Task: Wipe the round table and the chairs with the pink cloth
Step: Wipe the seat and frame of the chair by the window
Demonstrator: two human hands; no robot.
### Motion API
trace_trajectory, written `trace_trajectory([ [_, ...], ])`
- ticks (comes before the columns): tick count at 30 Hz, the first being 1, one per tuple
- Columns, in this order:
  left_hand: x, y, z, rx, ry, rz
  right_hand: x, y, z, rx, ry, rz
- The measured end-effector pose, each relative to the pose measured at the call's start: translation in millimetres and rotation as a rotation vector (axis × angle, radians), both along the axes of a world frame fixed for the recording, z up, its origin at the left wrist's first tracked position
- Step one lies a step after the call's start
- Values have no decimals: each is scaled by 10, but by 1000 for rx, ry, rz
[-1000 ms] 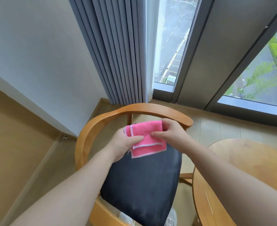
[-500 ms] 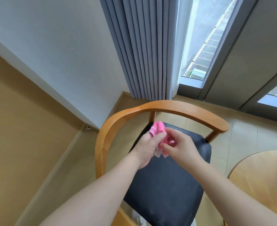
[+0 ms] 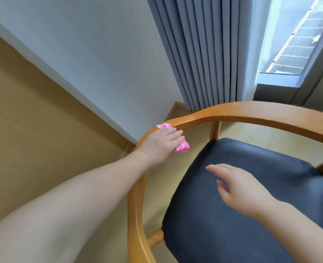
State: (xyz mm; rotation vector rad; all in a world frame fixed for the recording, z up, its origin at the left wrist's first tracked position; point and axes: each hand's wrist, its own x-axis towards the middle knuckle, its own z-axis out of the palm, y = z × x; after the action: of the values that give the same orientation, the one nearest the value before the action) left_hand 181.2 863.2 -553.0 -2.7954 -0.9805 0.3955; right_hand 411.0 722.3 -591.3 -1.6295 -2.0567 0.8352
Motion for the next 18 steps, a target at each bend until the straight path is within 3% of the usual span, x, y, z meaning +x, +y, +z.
trace_trajectory([
  [4, 57, 231, -217, 98, 327, -63, -145, 140, -286, 44, 44, 0],
  [11, -79, 225, -444, 227, 661, -60, -273, 184, -624, 40, 71, -4],
  [18, -191, -90, -411, 191, 812, -34, -312, 146, -591, 20, 40, 2],
])
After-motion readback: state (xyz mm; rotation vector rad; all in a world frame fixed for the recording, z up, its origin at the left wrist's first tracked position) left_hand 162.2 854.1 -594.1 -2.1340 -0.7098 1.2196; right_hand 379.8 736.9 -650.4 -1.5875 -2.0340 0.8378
